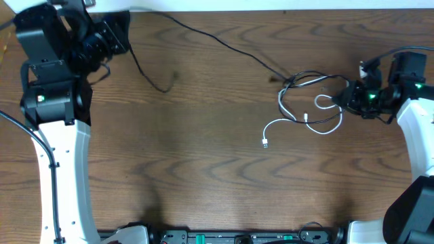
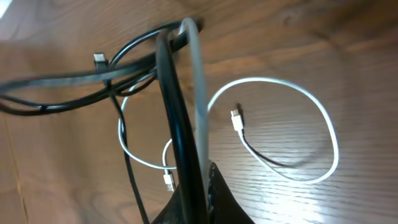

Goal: Untangle cables

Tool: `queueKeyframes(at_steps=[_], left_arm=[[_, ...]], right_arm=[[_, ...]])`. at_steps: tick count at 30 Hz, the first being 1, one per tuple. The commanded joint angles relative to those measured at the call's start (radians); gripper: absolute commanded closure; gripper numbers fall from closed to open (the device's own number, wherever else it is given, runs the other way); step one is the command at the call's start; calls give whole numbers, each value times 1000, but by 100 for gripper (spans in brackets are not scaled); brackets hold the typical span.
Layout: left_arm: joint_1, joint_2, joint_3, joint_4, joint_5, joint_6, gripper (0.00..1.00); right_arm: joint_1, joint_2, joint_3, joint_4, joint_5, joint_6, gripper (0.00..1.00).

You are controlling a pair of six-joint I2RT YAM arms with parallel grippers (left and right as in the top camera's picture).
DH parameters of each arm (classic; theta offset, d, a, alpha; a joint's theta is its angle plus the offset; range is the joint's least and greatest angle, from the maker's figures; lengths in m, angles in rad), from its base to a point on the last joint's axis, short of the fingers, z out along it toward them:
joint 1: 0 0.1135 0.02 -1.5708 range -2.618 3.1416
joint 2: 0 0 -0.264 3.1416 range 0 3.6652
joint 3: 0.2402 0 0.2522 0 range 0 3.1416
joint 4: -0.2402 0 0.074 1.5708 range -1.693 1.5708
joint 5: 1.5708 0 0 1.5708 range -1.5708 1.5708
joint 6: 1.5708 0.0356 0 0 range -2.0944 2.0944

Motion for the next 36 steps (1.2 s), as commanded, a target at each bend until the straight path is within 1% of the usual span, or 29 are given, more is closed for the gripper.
queueKeyframes(at_steps=[1, 4, 6, 12, 17, 20, 22, 23, 24, 25, 26, 27, 30, 31, 32, 34, 36], left_arm=[[-1, -7, 10, 126, -1, -35, 93], [0, -19, 35, 237, -2, -124, 93], [-1, -27, 73, 294, -1, -203, 93], [-1, -65, 151, 431, -1, -325, 93], [-1, -115, 238, 502, -2, -343, 93], [-1, -132, 280, 502, -1, -343, 93], [-1, -145, 298, 503, 3, -344, 93], [-1, -153, 304, 502, 3, -347, 93], [-1, -158, 305, 502, 10, -348, 93], [-1, -160, 305, 502, 34, -351, 93], [-1, -159, 305, 502, 61, -351, 93], [-1, -153, 305, 500, 107, -363, 93], [-2, -130, 305, 495, 173, -405, 93], [-2, -123, 305, 496, 184, -418, 93], [-8, -112, 305, 495, 192, -441, 93], [-25, -97, 305, 499, 194, -447, 93], [-48, -85, 305, 503, 193, -447, 93]], right_arm=[[37, -1, 3, -4, 190, 73, 99], [59, 17, -18, -3, 437, 163, 99], [61, 40, -27, -4, 492, 172, 99], [61, 153, -28, 41, 494, 172, 96], [68, 291, -28, 96, 388, 119, 95], [70, 327, -28, 109, 375, 119, 95], [72, 342, -28, 116, 374, 113, 92], [72, 344, -28, 119, 366, 95, 89], [72, 344, -28, 120, 347, 72, 83], [72, 344, -24, 119, 274, 12, 71], [72, 343, -23, 116, 229, -14, 63], [72, 333, -14, 112, 79, -102, 46], [74, 278, 21, 60, -201, -266, 33], [75, 254, 28, 50, -246, -288, 30], [80, 209, 35, 47, -297, -305, 23], [94, 140, 35, 66, -332, -303, 14], [128, 73, 35, 99, -331, -282, 10]])
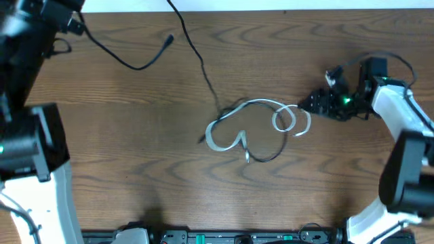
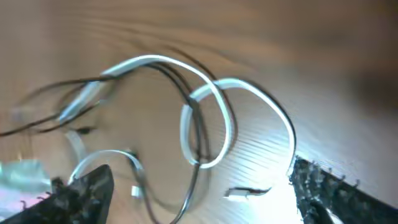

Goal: Untangle cables

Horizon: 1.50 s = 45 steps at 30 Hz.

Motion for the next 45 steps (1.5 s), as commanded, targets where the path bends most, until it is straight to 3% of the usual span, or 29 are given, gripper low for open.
queueKeyframes(at_steps=[1, 8, 11, 13, 16, 18, 21, 28, 35, 40, 42, 45], left_arm=[[-47, 18, 10, 13, 32, -35, 93], [-114, 21, 10, 119, 10, -36, 93], [-114, 20, 10, 121, -21, -55, 92], [-114, 20, 10, 121, -32, -92, 92], [-114, 19, 10, 148, -40, -110, 93], [-114, 18, 10, 174, -53, -110, 92], [-114, 18, 10, 158, -54, -117, 93], [-169, 67, 10, 38, 5, -197, 93], [-323, 140, 10, 18, 52, -241, 93], [-349, 158, 10, -27, 52, -240, 92], [-349, 158, 10, -51, 52, -240, 93], [-349, 158, 10, -76, 52, -240, 93]], right_arm=[[67, -136, 37, 48, -135, -28, 9], [292, -90, 37, 288, -118, 356, 15], [380, -38, 37, 316, 7, 596, 26], [430, 10, 37, 338, 63, 648, 30], [437, 18, 38, 411, -42, 568, 28], [389, -34, 53, 497, -230, 463, 26], [317, -129, 76, 545, -330, 368, 21], [295, -307, 79, 600, -383, 176, 21], [364, -307, 78, 685, -489, 177, 20], [373, -307, 78, 704, -548, 181, 21], [373, -307, 78, 706, -541, 182, 28], [373, -307, 78, 706, -472, 220, 53]])
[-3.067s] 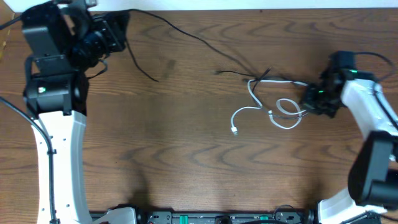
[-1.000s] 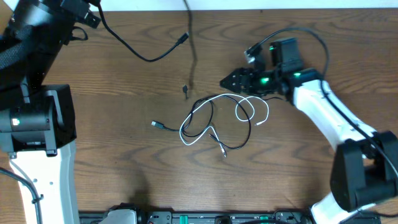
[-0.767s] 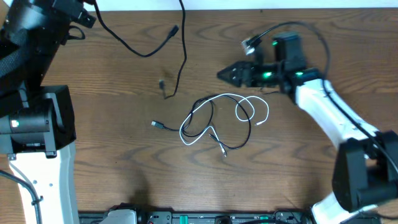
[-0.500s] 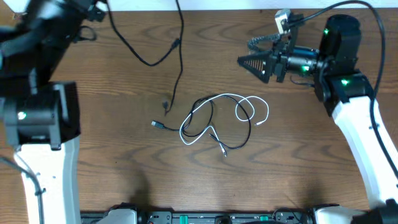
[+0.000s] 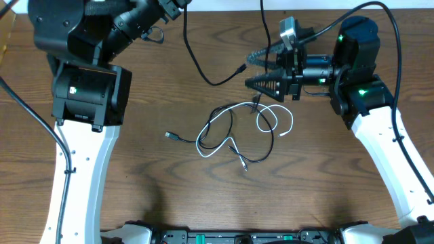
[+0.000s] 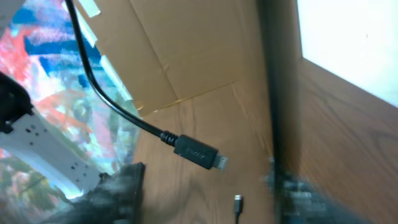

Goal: Untangle cables

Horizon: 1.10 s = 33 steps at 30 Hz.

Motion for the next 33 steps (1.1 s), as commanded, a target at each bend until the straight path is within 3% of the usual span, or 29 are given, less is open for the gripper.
queueKeyframes(at_steps=[1, 3, 6, 9, 14, 16, 22, 33], left_arm=[[-2, -5, 11, -24, 17, -9, 93], [-2, -6, 11, -62, 17, -9, 93], [-2, -5, 11, -185, 16, 66, 93], [-2, -5, 11, -377, 12, 315, 89], [-2, -5, 11, -580, -53, 588, 83], [-2, -5, 10, -639, -122, 591, 75], [-2, 0, 7, -759, -272, 592, 66], [-2, 30, -6, -818, -272, 594, 61]], right_arm=[[6, 1, 3, -2, 75, 53, 74], [6, 1, 3, -17, 119, 82, 99], [-7, -1, 4, -27, 168, 138, 99], [-56, -28, 31, -45, 225, 245, 99], [-126, -51, 250, -453, 444, 192, 99], [-148, -50, 344, -587, 551, 172, 99], [-268, -49, 589, -795, 727, 165, 99], [-578, 41, 672, -772, 918, 117, 99]])
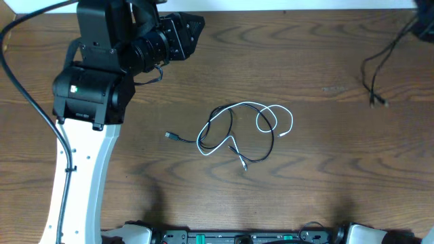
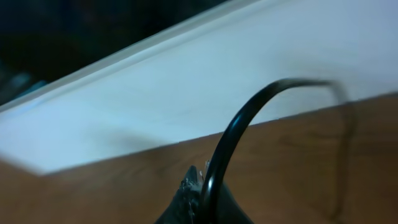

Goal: Untangle cables

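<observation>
A tangle of a white cable (image 1: pixel 274 112) and a thin black cable (image 1: pixel 261 154) lies mid-table. A thick black cable (image 1: pixel 382 63) lies apart at the far right, its plug end (image 1: pixel 380 102) on the wood. In the wrist view my right gripper (image 2: pixel 202 196) is shut on this thick cable (image 2: pixel 249 112), which arcs up from the fingers. The right arm shows overhead only as a dark corner (image 1: pixel 426 20). My left gripper (image 1: pixel 193 27) hangs at the back left, pointing right, with nothing seen in it; its jaws are too dark to read.
The left arm's white column (image 1: pixel 74 163) stands along the left side. A white wall edge (image 2: pixel 186 81) runs behind the table's back edge. Bare wood (image 1: pixel 325 176) surrounds the tangle.
My right gripper was open above the table's back centre, near the thick cable's hanging plug. Now it is shut on that cable at the far right back corner. The tangle has not moved.
First the thick cable ran from the left gripper into the tangle at the right, beside my right gripper. Then the tangle sat at centre. Later the thick cable hung free of it at the back. Now it lies at the far right, held by my right gripper.
</observation>
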Tool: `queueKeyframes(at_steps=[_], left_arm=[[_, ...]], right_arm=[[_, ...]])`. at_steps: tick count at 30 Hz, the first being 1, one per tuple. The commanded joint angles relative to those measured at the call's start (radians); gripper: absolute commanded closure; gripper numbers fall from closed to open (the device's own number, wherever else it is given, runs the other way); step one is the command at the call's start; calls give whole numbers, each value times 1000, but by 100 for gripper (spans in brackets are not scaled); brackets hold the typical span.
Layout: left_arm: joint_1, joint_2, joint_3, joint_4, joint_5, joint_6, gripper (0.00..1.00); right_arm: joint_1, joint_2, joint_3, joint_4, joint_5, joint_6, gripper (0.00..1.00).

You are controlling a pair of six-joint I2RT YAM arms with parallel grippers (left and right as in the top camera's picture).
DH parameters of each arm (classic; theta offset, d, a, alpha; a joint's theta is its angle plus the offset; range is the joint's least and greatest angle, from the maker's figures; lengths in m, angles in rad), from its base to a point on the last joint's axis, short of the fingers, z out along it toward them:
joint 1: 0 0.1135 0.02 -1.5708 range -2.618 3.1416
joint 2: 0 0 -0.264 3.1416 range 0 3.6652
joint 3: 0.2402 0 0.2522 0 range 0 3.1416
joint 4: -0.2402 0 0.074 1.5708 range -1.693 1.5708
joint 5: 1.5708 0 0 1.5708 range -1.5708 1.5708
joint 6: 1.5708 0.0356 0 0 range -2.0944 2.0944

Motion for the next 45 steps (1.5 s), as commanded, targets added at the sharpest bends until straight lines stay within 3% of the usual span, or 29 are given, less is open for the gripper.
queueKeyframes(at_steps=[1, 14, 19, 21, 22, 24, 28, 36, 39, 45], left_arm=[[-2, 25, -8, -16, 0, 16, 60], [-2, 63, -10, -44, -3, 17, 60], [-2, 93, -10, -45, -3, 16, 60], [-2, 106, -10, -45, -1, 16, 60], [-2, 111, -10, -45, -1, 16, 60], [-2, 116, -10, -45, -1, 16, 59], [-2, 117, -10, -45, -1, 16, 60], [-7, 117, -12, -49, -1, 22, 60], [-49, 120, -30, -71, -2, 101, 60], [-127, 151, -70, -145, -13, 160, 60]], right_arm=[[-63, 79, 13, 41, 60, -71, 99], [-119, 356, 13, 338, 305, -102, 99], [-119, 536, 13, 513, 512, -102, 98], [-119, 607, 13, 557, 558, -102, 88], [-119, 640, 13, 559, 565, -102, 77], [-121, 694, 13, 531, 565, -101, 39], [-121, 735, 13, 407, 563, -93, 4], [-120, 666, 13, 138, 472, -94, 1], [-120, 595, 13, -23, 254, -95, 1], [-99, 571, 13, -177, -46, -156, 1]])
